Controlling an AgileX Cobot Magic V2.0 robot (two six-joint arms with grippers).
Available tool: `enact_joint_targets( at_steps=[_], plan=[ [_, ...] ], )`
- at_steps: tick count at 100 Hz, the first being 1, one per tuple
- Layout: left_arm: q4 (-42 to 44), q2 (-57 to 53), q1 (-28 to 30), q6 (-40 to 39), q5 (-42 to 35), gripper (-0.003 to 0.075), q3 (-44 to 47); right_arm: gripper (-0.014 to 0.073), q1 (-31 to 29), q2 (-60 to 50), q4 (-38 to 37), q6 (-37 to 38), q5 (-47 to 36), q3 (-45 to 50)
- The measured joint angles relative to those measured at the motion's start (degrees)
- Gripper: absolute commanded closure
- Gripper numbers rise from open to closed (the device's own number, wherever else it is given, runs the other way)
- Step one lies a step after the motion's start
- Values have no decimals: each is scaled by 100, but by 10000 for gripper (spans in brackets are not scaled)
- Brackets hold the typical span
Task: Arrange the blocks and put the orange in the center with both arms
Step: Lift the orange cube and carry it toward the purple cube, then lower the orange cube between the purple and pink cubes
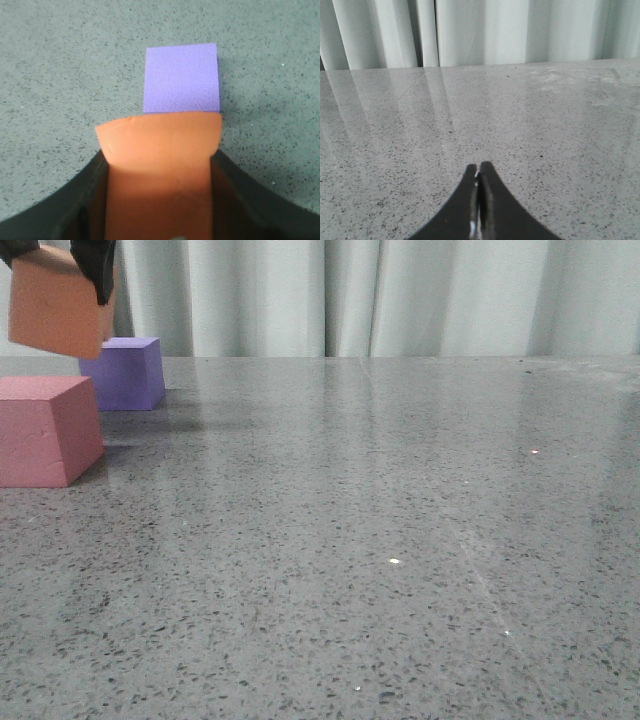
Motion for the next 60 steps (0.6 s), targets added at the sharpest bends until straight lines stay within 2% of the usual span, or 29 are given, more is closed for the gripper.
enact_joint_targets(
  at_steps=[41,60],
  plan=[
    [-203,0,185,45,-955,690,609,661,0,0,0,0,0,0],
    [-578,0,507,529,-1174,690,736,661,0,0,0,0,0,0]
  ],
)
